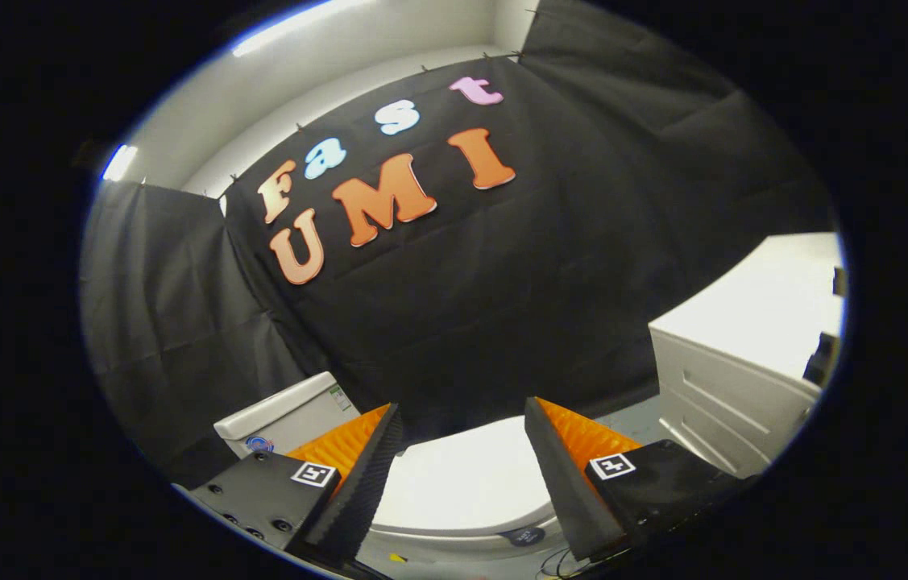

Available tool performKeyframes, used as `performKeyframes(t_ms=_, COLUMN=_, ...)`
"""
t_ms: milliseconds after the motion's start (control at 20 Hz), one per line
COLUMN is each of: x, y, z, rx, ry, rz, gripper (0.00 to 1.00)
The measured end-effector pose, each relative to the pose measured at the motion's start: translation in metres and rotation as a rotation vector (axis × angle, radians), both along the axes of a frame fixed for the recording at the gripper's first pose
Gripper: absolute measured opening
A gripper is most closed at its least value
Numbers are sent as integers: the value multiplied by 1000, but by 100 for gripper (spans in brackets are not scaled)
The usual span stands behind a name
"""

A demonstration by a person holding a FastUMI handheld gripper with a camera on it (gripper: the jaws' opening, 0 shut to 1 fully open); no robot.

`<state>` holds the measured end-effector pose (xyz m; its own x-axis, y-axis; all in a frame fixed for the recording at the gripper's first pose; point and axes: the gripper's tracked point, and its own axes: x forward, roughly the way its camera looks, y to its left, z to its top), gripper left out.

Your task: Open the toilet lid.

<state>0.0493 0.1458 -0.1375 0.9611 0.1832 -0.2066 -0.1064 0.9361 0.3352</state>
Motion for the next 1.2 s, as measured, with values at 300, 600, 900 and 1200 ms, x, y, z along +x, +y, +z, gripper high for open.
performKeyframes(t_ms=300, x=-6, y=-18, z=-104, rx=182, ry=192, rz=-13, gripper=98)
performKeyframes(t_ms=600, x=-6, y=-27, z=-173, rx=356, ry=380, rz=-71, gripper=99)
performKeyframes(t_ms=900, x=-7, y=-28, z=-212, rx=438, ry=511, rz=-108, gripper=98)
performKeyframes(t_ms=1200, x=-8, y=-26, z=-250, rx=336, ry=610, rz=-122, gripper=99)
